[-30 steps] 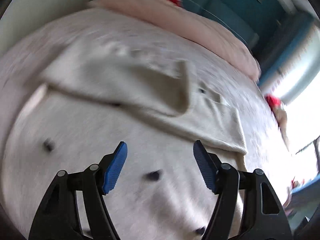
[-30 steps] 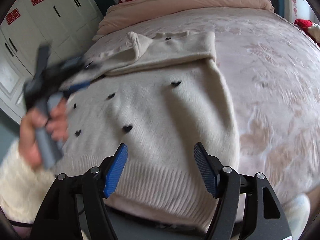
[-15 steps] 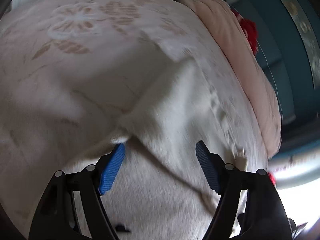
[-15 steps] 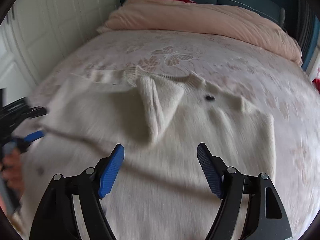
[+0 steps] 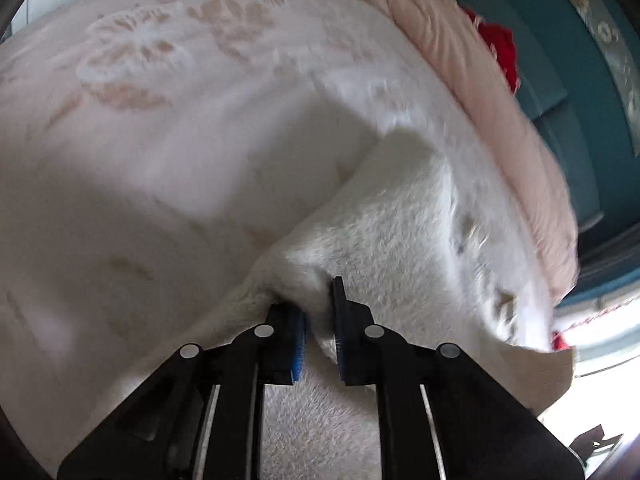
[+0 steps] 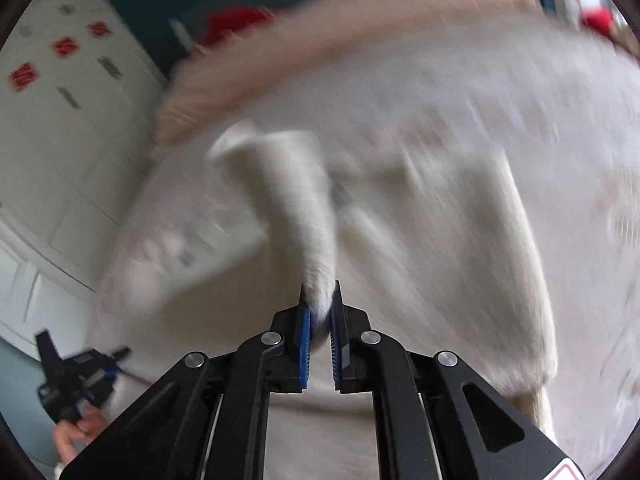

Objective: Fold small clothes

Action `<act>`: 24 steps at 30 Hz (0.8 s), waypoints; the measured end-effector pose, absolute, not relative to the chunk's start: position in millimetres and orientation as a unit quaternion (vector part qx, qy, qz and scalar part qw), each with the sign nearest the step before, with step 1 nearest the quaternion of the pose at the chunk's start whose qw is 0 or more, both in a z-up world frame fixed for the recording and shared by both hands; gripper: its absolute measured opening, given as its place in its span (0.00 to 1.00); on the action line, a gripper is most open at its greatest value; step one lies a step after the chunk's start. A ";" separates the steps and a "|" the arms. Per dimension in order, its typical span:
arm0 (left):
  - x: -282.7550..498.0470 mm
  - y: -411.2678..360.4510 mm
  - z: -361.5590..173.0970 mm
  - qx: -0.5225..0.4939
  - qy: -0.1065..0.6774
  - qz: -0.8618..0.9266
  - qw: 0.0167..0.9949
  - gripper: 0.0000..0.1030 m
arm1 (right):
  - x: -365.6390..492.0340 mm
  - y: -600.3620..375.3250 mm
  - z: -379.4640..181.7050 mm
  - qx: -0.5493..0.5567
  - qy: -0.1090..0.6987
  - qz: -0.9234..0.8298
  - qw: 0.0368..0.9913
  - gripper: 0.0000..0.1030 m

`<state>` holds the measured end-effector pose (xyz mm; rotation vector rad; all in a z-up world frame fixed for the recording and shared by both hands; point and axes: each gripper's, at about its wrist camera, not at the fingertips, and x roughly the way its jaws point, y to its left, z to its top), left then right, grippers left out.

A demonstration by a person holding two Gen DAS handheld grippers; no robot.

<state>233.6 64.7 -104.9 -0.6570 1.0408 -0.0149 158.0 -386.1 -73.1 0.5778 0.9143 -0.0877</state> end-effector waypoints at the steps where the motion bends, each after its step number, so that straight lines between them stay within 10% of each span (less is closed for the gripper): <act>1: 231.8 61.3 -104.4 -0.299 0.484 -0.002 0.823 0.13 | 159.2 -389.1 -87.1 0.280 0.455 -0.035 0.844 0.08; 7: 227.7 57.6 -98.3 -0.297 0.484 0.004 0.823 0.14 | 154.1 -408.0 -79.1 0.322 0.415 -0.031 0.850 0.59; 8: 228.9 57.8 -98.7 -0.300 0.487 0.005 0.820 0.14 | 154.0 -414.3 -77.3 0.329 0.410 -0.034 0.850 0.56; 10: 230.5 59.2 -97.8 -0.304 0.490 0.010 0.817 0.13 | 165.9 -425.0 -85.3 0.354 0.421 -0.034 0.834 0.07; 17: 222.5 50.7 -76.6 -0.285 0.467 -0.016 0.837 0.09 | 118.7 -433.8 -13.9 0.323 0.304 -0.012 0.896 0.08; 21: 225.3 31.9 -104.9 -0.234 0.492 0.005 0.839 0.09 | 136.7 -437.2 -102.7 0.290 0.455 -0.057 0.840 0.08; 24: 217.6 28.5 -93.3 -0.220 0.484 -0.003 0.847 0.11 | 118.3 -442.1 -86.2 0.323 0.407 -0.049 0.853 0.15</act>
